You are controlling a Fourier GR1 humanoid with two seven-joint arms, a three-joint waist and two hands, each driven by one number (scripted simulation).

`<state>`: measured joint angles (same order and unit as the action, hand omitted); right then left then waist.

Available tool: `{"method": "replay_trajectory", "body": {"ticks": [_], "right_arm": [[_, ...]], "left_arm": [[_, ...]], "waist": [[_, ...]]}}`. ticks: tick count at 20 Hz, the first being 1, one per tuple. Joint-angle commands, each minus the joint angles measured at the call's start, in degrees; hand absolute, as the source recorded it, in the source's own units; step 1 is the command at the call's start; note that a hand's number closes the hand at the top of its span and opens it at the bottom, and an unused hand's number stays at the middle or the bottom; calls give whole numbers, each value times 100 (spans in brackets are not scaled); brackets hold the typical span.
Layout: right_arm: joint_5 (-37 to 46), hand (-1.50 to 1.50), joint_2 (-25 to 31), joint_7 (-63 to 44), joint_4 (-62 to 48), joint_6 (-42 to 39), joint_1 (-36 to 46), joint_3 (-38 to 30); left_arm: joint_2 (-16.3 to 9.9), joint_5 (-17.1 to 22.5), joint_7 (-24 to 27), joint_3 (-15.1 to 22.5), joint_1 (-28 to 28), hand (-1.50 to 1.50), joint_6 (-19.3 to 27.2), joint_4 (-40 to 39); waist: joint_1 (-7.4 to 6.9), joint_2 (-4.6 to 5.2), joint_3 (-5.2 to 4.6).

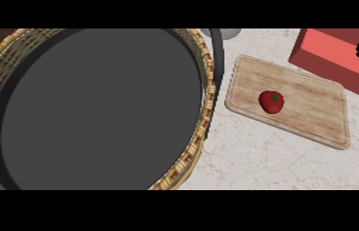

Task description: Pick the eggplant from the cutting board and place it in the cardboard box

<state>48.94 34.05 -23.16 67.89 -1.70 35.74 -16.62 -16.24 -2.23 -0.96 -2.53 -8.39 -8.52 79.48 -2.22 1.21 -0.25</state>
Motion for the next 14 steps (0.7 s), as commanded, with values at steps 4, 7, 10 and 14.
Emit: {"method": "replay_trajectory", "body": {"ticks": [4, 7, 10, 14], "right_arm": [[-527, -150, -210, 578, -1301, 339, 107, -534], [-640, -150, -388, 818, -1565, 616, 319, -611], [-1202, -150, -341, 1280, -1597, 875, 569, -1141], [-1797, -150, -606, 1919, -1536, 1632, 477, -1779]], "left_arm": [[602, -21, 16, 672, -473, 0, -205, 414], [661, -181, 62, 729, -498, 0, -105, 486], [738, -196, 189, 718, -353, 0, -131, 304], [581, -42, 76, 510, -410, 0, -298, 361]], "waist": [[124, -29, 50], [108, -45, 48], [186, -52, 51], [304, -71, 65]]}}
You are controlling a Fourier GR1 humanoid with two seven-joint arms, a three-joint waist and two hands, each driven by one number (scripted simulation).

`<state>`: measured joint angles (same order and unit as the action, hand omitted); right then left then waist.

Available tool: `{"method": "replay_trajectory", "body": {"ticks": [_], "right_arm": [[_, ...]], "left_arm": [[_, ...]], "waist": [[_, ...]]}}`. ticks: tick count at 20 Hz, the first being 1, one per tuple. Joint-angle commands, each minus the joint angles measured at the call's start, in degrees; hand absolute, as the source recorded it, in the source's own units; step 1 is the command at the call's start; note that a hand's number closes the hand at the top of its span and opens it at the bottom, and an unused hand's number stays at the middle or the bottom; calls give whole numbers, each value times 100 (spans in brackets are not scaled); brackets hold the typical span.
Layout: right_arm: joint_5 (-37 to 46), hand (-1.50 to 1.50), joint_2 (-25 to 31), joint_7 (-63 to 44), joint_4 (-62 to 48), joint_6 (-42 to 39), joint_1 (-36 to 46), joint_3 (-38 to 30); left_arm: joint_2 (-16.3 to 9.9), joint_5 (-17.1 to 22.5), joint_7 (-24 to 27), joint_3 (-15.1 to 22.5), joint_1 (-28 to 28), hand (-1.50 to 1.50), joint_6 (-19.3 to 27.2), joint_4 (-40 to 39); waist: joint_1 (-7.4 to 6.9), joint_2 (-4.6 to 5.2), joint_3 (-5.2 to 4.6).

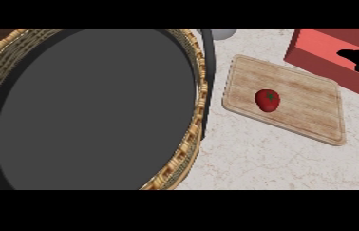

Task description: Pick the eggplant from the cutting board and place it in the cardboard box

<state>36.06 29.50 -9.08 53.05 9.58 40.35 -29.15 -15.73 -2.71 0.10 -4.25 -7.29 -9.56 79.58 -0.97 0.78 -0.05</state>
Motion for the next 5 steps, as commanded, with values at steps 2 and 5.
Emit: {"method": "replay_trajectory", "body": {"ticks": [2, 5], "right_arm": [[-959, -150, 9, 578, -103, 293, 285, -872], [-1373, -150, 137, 919, -152, 268, 218, -1259]], "left_arm": [[518, -49, -3, 679, -432, 0, -183, 439], [628, -122, 90, 681, -374, 0, -104, 358]], "waist": [[160, -58, 40], [219, -56, 28]]}}
